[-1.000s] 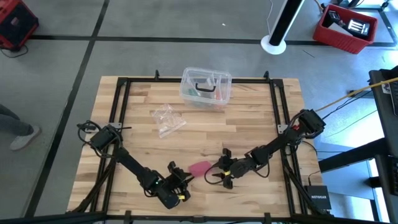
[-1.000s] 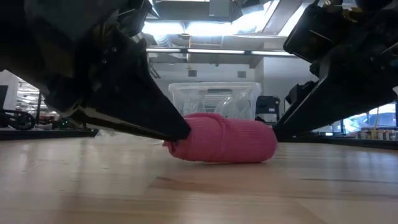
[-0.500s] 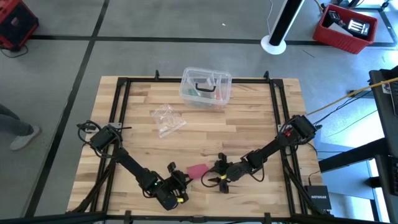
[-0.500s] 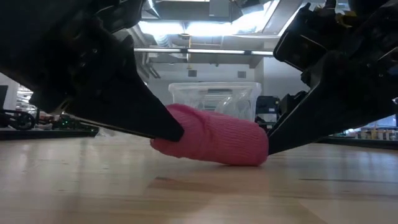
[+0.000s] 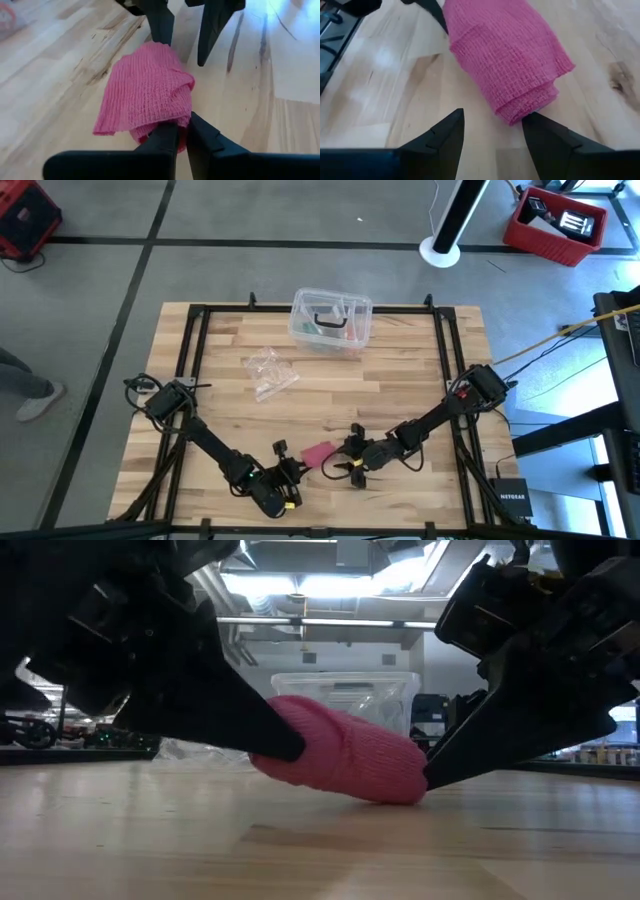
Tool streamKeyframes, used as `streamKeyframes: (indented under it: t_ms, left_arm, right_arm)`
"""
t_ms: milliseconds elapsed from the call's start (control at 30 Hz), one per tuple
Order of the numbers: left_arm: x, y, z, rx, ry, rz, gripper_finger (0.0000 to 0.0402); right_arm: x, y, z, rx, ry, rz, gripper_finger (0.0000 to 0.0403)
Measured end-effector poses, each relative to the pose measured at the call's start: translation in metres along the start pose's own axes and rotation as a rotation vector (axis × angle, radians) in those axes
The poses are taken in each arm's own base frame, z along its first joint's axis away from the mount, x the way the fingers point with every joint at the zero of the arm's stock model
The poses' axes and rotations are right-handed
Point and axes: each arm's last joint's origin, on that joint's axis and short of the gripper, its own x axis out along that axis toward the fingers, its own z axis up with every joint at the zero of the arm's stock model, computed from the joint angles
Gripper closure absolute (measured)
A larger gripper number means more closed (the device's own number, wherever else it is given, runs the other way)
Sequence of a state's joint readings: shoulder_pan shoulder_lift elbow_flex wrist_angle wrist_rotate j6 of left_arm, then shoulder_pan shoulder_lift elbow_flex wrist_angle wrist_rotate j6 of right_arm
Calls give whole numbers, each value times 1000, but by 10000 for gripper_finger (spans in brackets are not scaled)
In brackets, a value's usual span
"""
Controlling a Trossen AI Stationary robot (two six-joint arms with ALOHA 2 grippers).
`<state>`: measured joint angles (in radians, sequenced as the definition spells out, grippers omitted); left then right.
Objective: Roll bandage
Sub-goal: Roll the pink bandage
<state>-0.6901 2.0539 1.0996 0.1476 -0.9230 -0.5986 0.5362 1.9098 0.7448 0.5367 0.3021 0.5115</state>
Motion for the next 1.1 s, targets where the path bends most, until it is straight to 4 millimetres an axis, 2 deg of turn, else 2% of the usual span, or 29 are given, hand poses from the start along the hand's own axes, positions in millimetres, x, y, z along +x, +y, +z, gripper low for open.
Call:
streamKeyframes:
  t_ms: [133, 267, 367, 533, 667, 767, 967, 1100]
  left_arm:
    - [-13, -4, 7, 30, -18, -28, 395]
    - [-32, -9, 16, 60, -61, -48, 394]
    - [-42, -12, 19, 123, -74, -71, 396]
    - [-47, -14, 21, 266, -96, -75, 389]
    - [-49, -15, 23, 332, -111, -72, 393]
    - [-49, -15, 24, 361, -118, -71, 394]
    - [-51, -18, 30, 416, -132, -76, 388]
    - [-52, -19, 32, 429, -137, -77, 392]
  right_arm:
    - [-9, 2, 3, 1, 104, 51, 201]
    - [-30, 1, 9, 51, 242, 90, 201]
    - [-47, 4, 23, 71, 232, 115, 201]
    - [-63, 4, 45, 86, 139, 143, 201]
    - [-66, 2, 72, 112, 20, 200, 201]
    - [-64, 0, 86, 106, -47, 234, 201]
    - [-54, -10, 95, 96, -97, 281, 201]
    - [-46, -11, 93, 114, -102, 321, 201]
